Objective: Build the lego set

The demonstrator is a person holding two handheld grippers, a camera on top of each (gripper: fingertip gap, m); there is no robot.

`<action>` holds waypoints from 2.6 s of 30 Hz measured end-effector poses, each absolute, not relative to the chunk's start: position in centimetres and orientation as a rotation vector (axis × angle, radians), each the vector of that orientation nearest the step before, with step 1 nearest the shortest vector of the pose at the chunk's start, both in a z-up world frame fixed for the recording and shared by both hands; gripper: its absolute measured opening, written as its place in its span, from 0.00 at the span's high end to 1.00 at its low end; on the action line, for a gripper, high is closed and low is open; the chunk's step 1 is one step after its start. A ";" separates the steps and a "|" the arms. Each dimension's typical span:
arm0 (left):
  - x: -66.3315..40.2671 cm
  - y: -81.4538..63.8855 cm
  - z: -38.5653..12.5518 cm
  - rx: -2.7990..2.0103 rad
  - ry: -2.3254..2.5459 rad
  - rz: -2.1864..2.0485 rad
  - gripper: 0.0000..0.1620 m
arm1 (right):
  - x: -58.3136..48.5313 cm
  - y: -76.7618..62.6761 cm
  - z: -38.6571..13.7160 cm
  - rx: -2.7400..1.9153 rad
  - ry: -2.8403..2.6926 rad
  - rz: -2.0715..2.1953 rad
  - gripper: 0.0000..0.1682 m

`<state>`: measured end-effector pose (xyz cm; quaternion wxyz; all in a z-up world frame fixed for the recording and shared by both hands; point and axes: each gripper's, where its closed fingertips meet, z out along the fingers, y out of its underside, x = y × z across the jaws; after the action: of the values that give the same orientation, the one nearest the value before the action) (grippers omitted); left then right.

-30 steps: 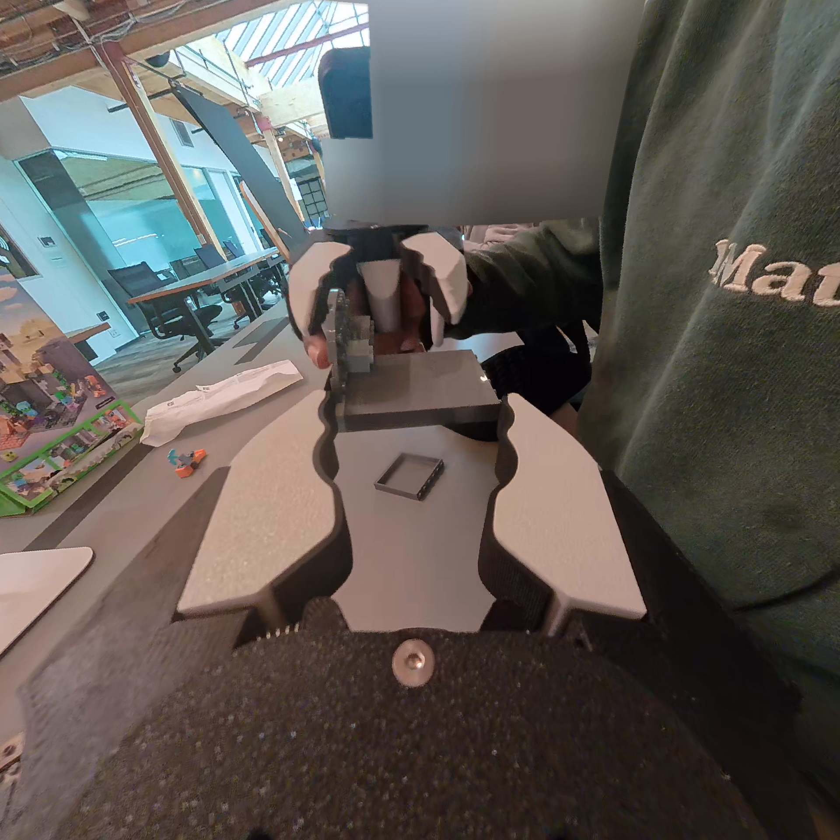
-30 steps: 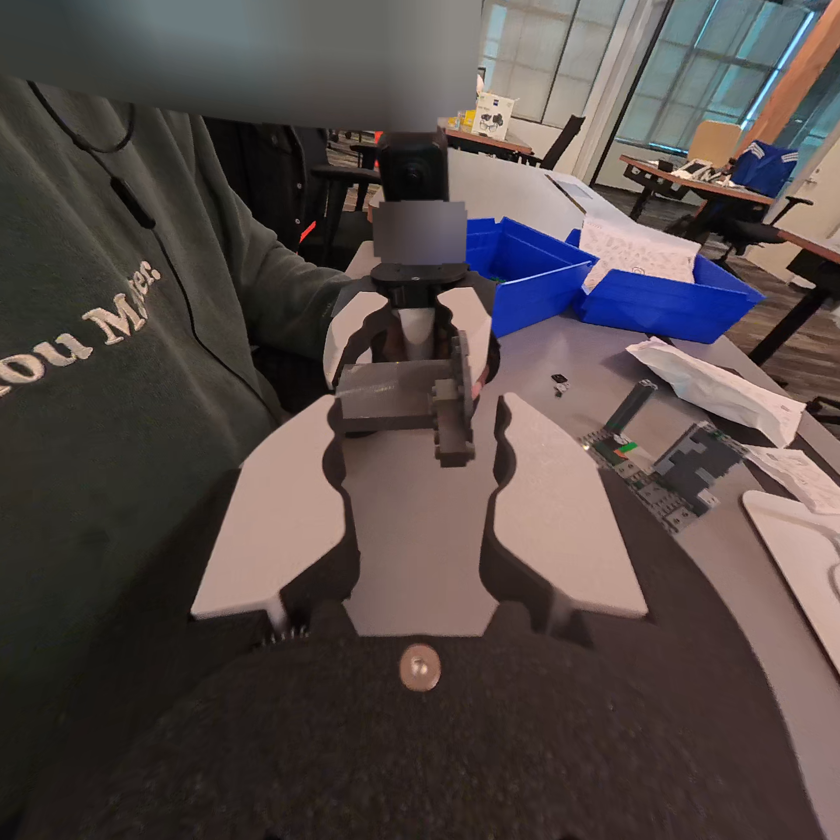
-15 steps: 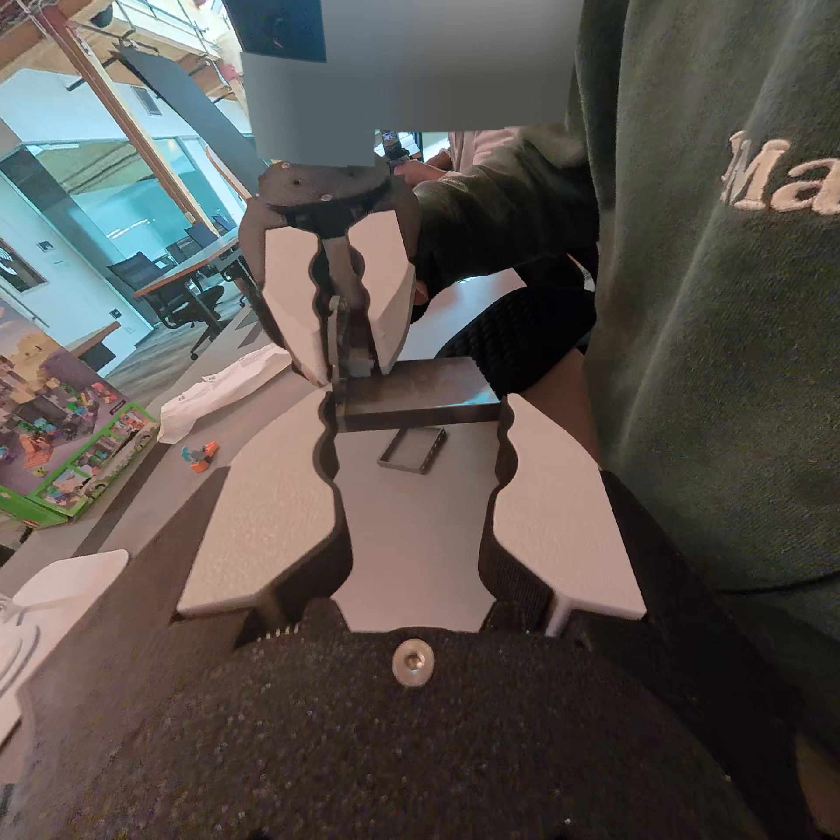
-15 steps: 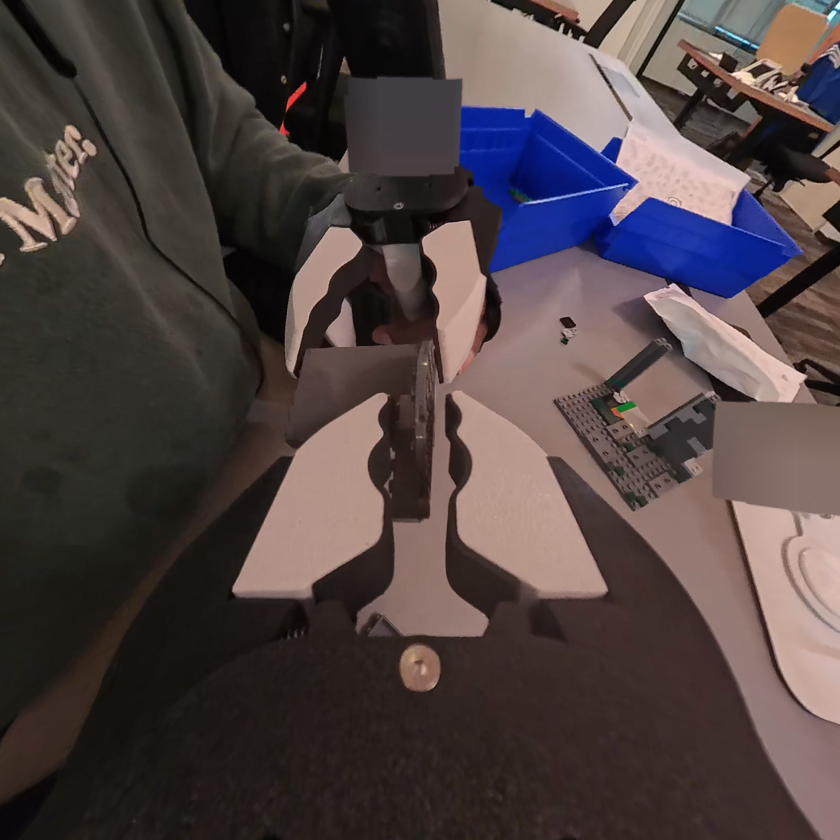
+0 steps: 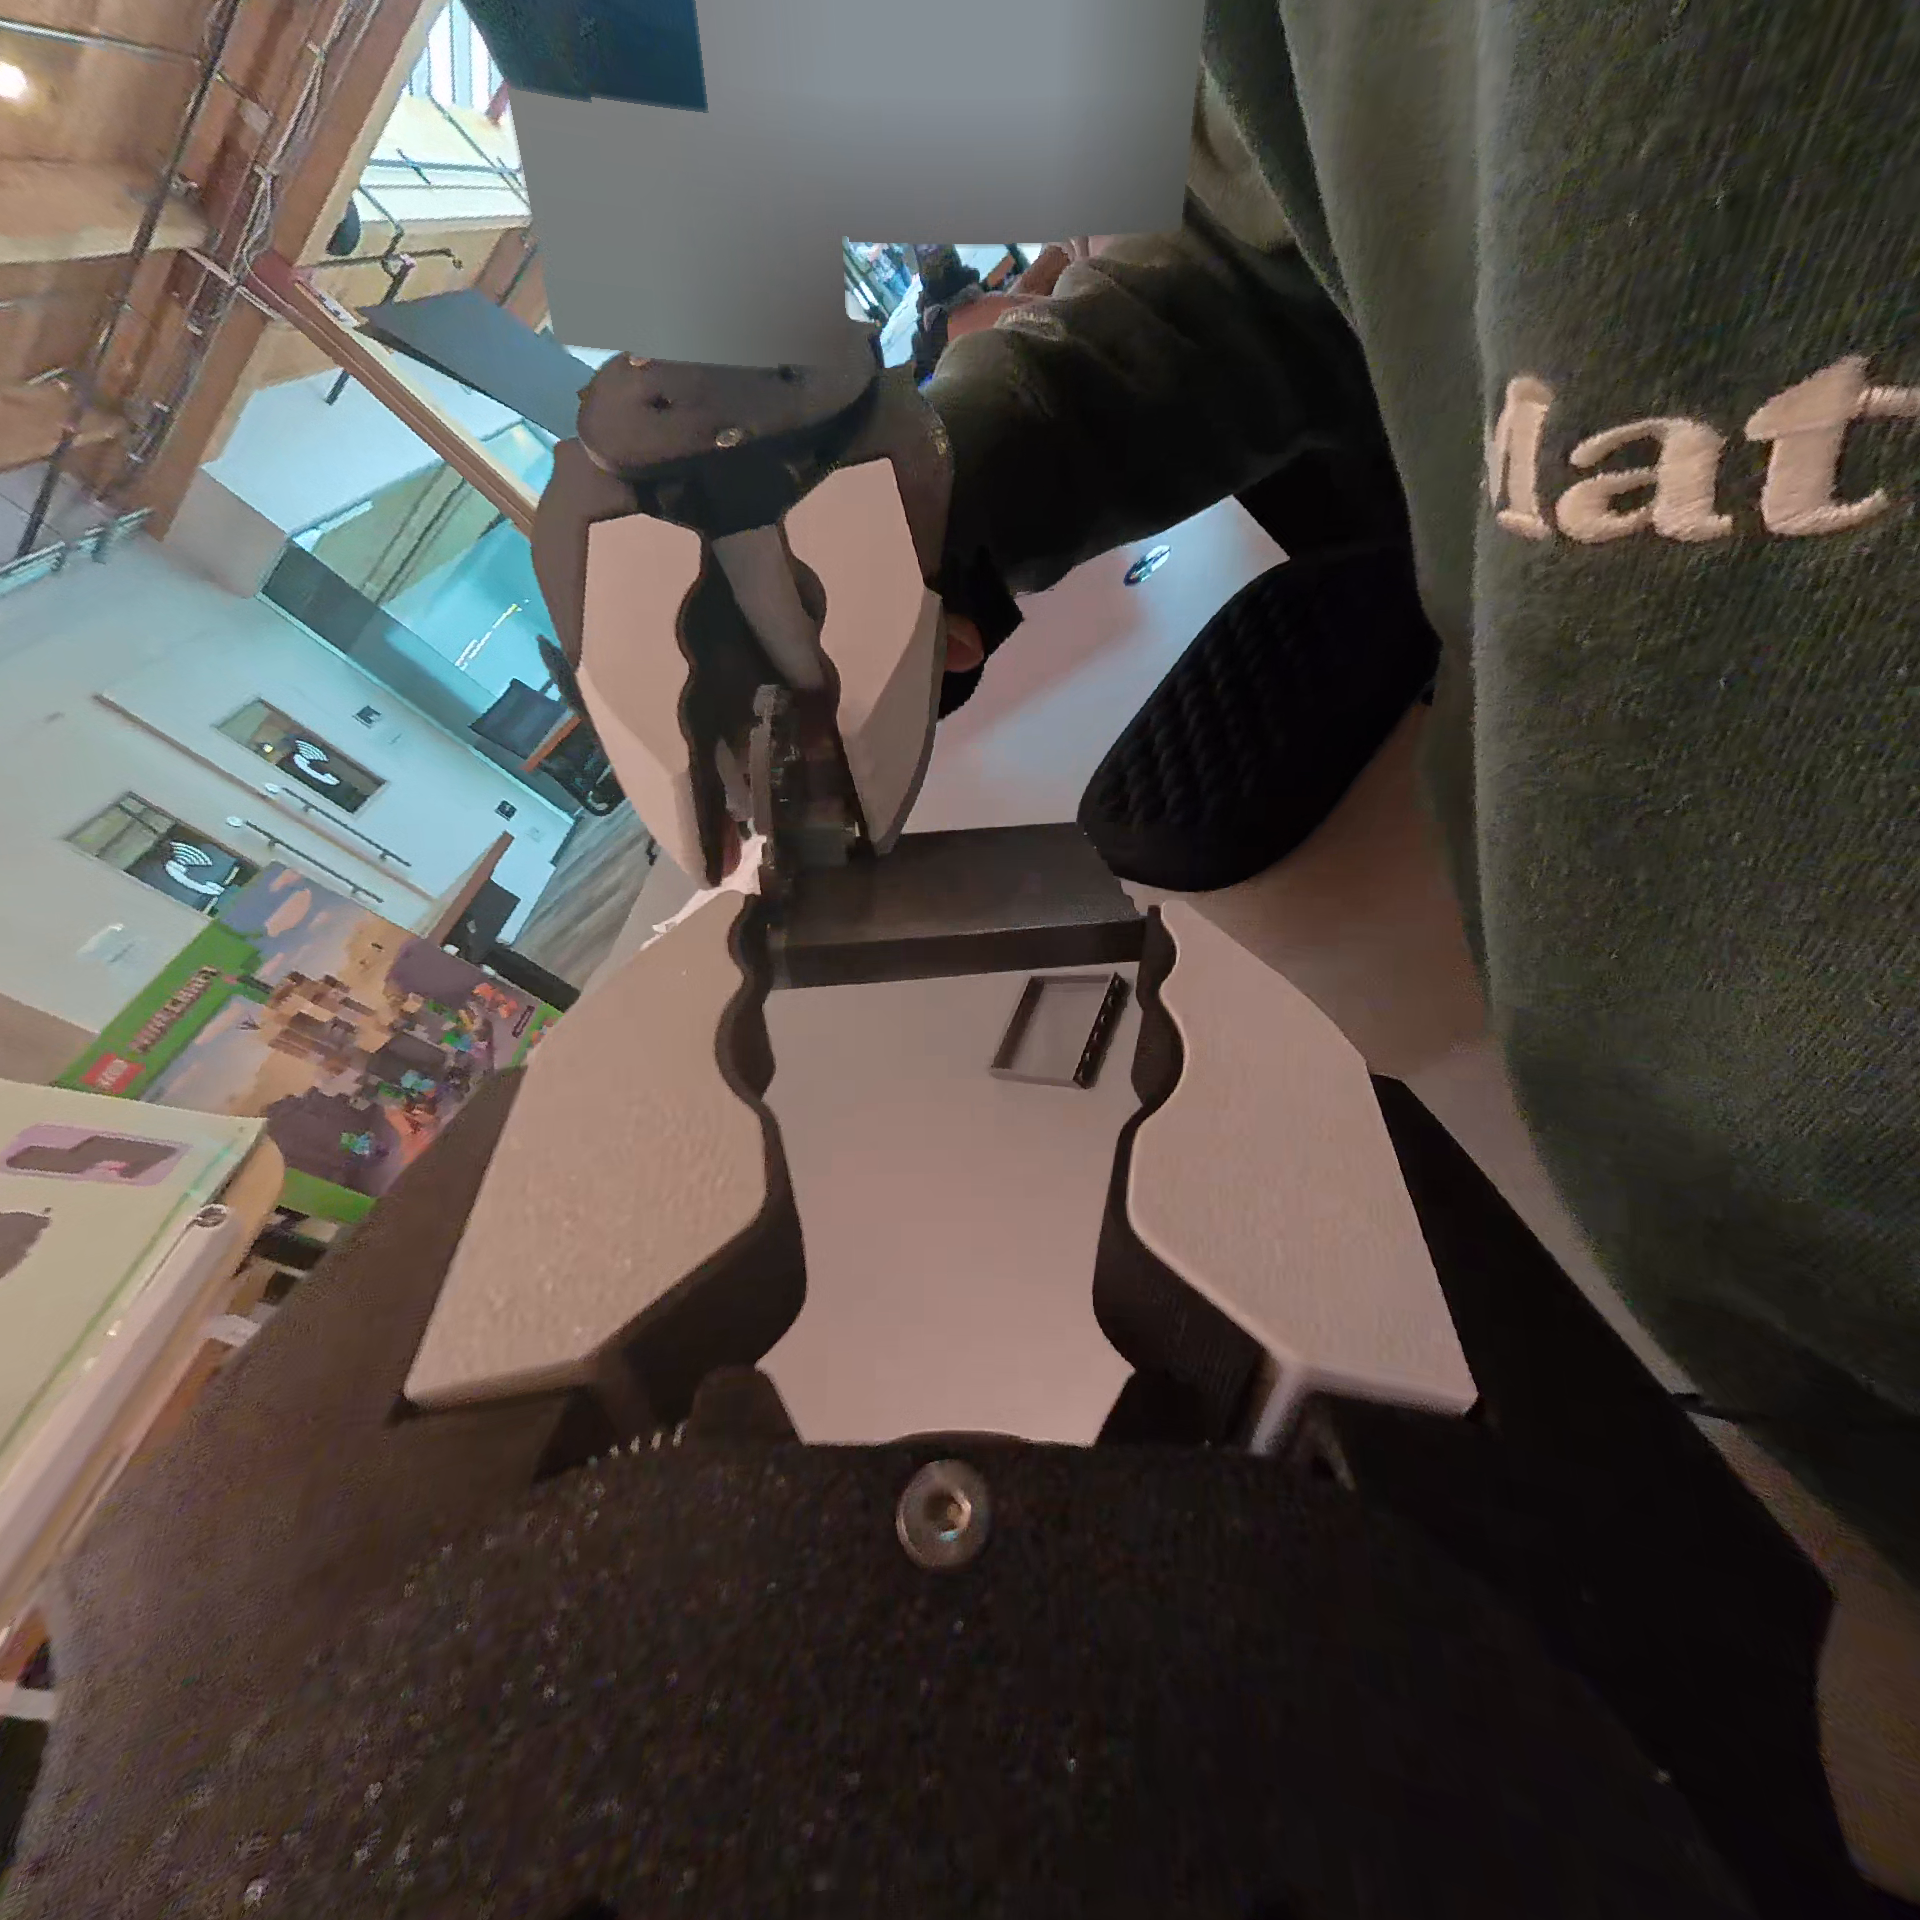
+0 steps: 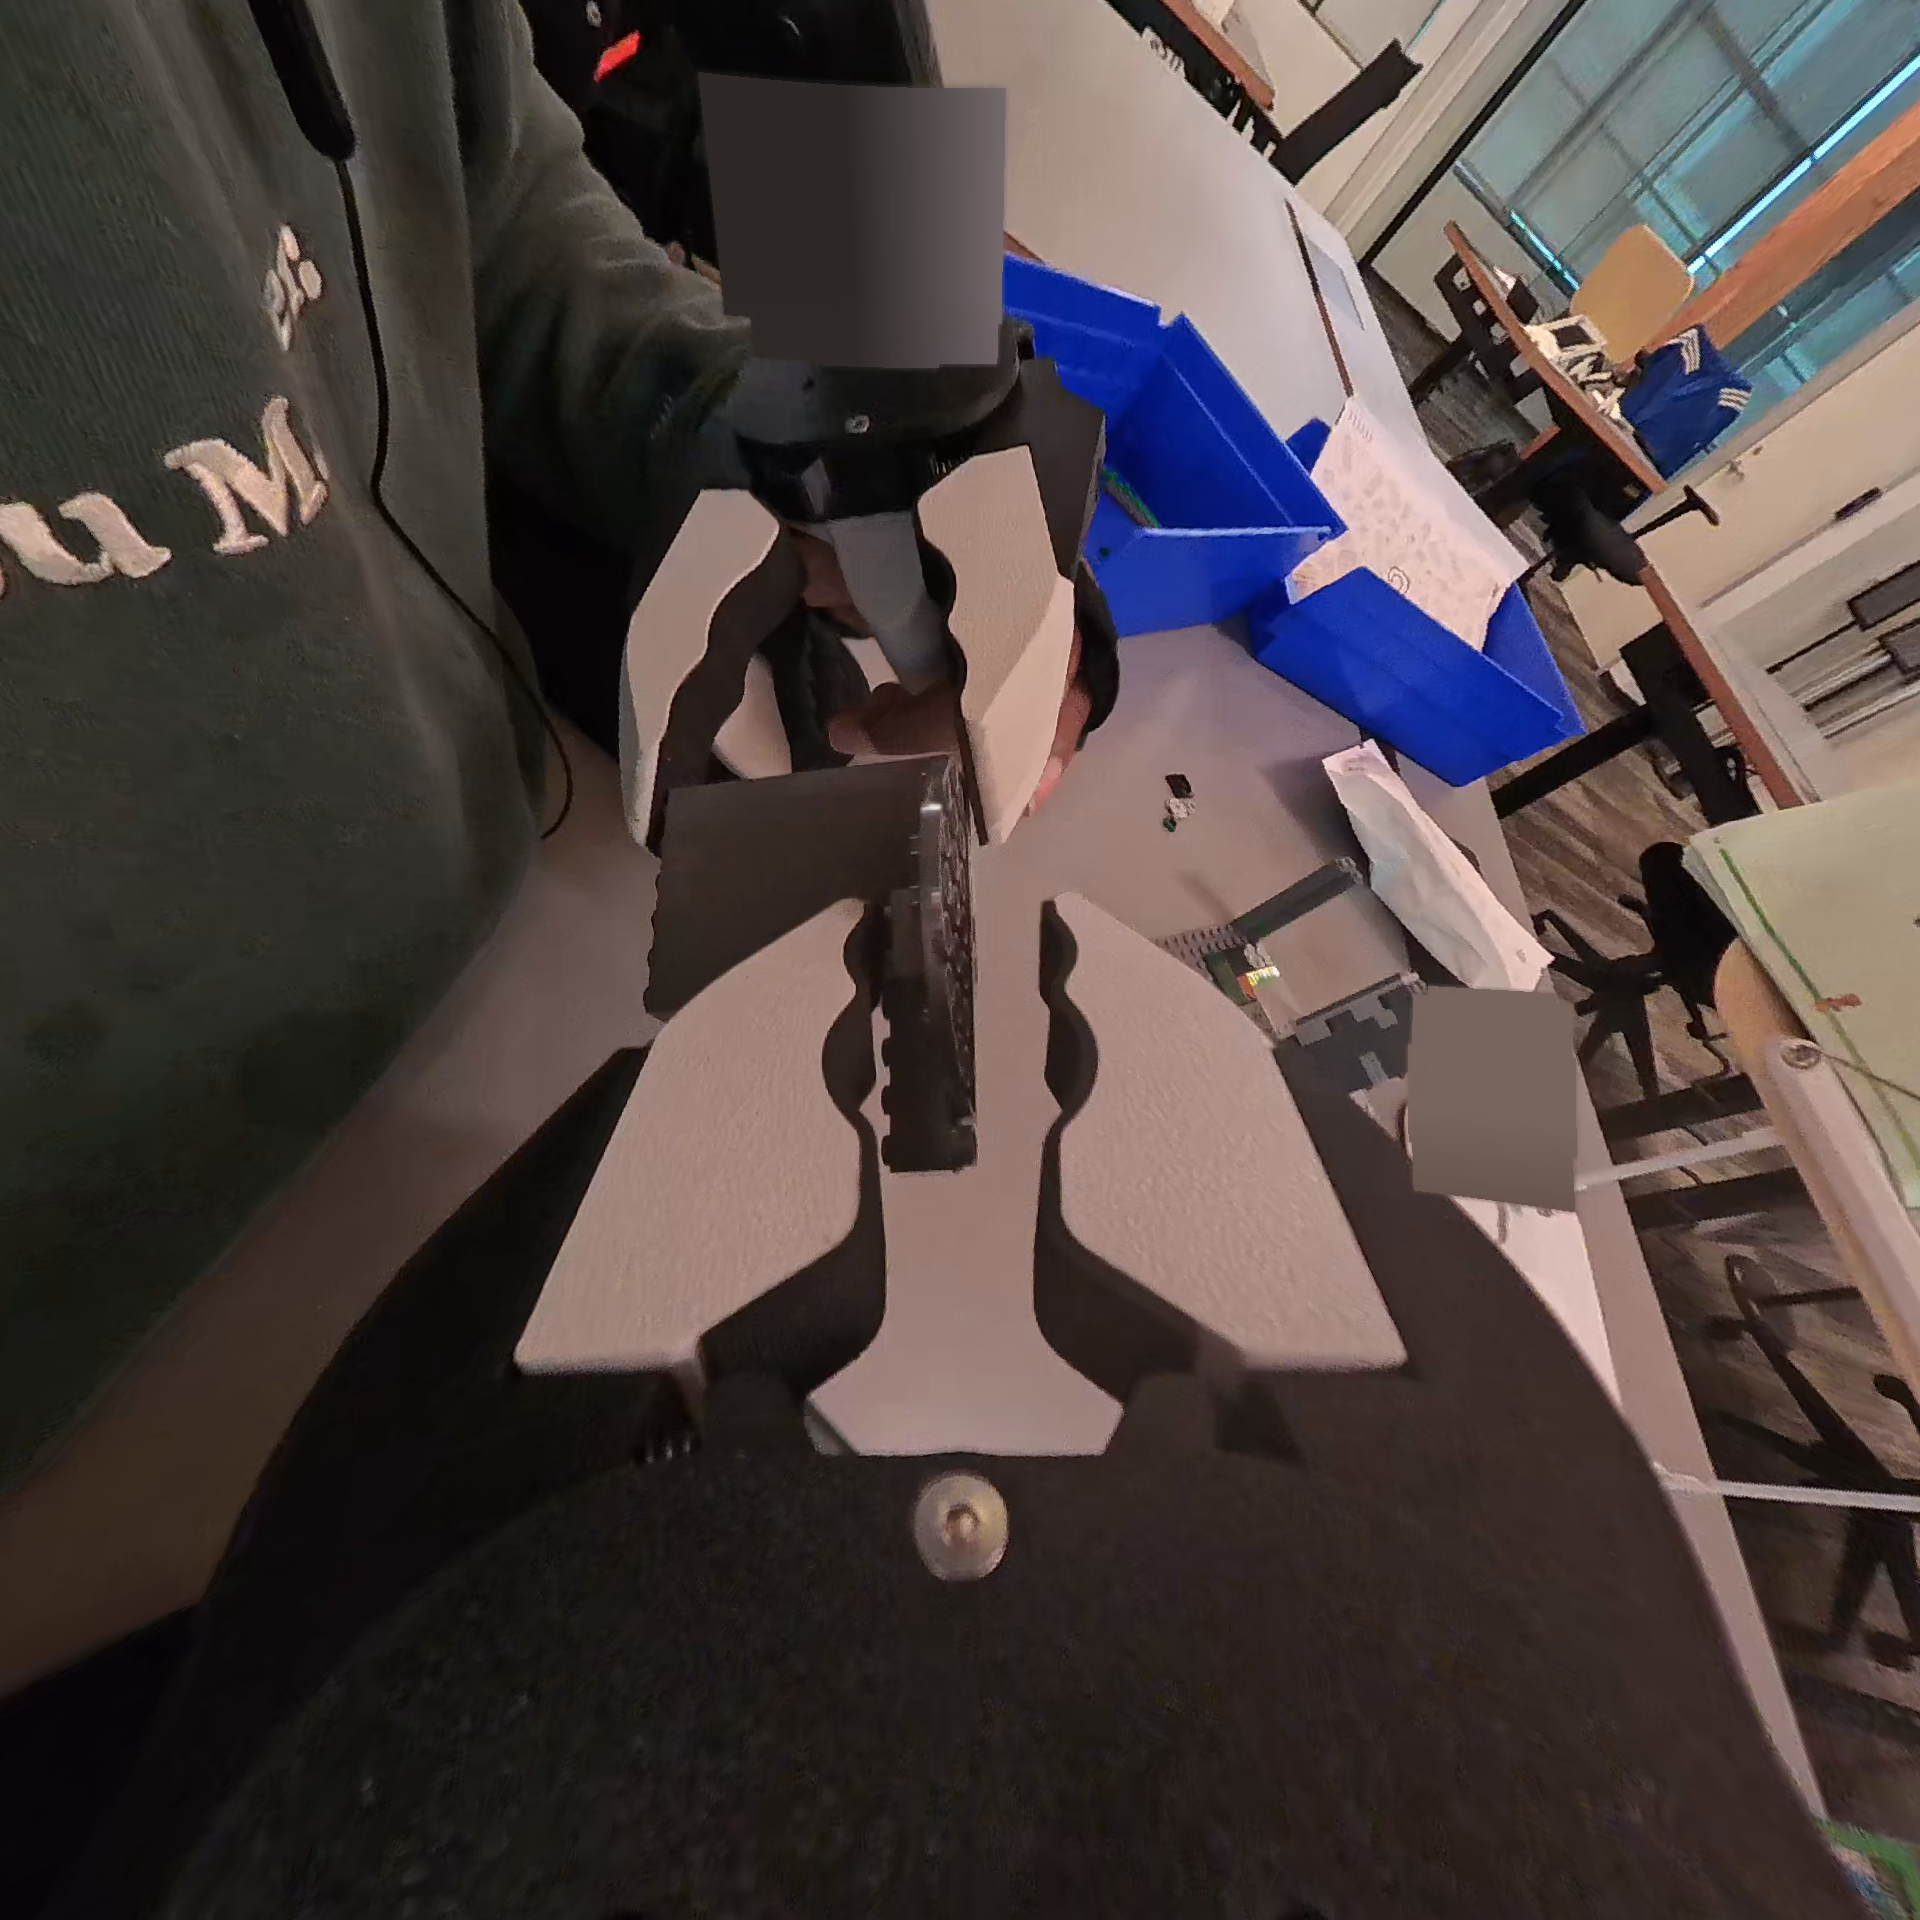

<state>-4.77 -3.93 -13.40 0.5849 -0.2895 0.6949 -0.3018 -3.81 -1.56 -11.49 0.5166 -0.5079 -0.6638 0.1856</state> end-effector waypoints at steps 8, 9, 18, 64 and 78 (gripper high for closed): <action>-4.7 -4.2 -13.5 -0.661 1.634 -0.682 0.58 | -3.8 -2.1 -12.2 -1.242 -1.644 0.396 0.89; -4.7 -4.2 -13.5 -0.662 1.636 -0.685 0.58 | -3.9 -2.1 -12.3 -1.243 -1.643 0.392 0.90; -4.6 -4.6 -13.4 -0.650 1.641 -0.689 0.58 | -3.8 -2.3 -12.3 -1.256 -1.630 0.410 0.91; -4.4 -4.5 -13.5 -0.661 1.617 -0.736 0.58 | -4.0 -1.9 -12.5 -1.341 -1.519 0.525 0.91; -4.6 -3.3 -13.1 -0.763 1.543 -0.877 0.58 | -3.6 -1.0 -12.2 -1.384 -1.439 0.509 0.82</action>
<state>-4.62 -3.33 -13.07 0.5686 -0.3251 0.6569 -0.3734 -3.63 -1.00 -12.19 0.5147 -0.5759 -0.5987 0.2120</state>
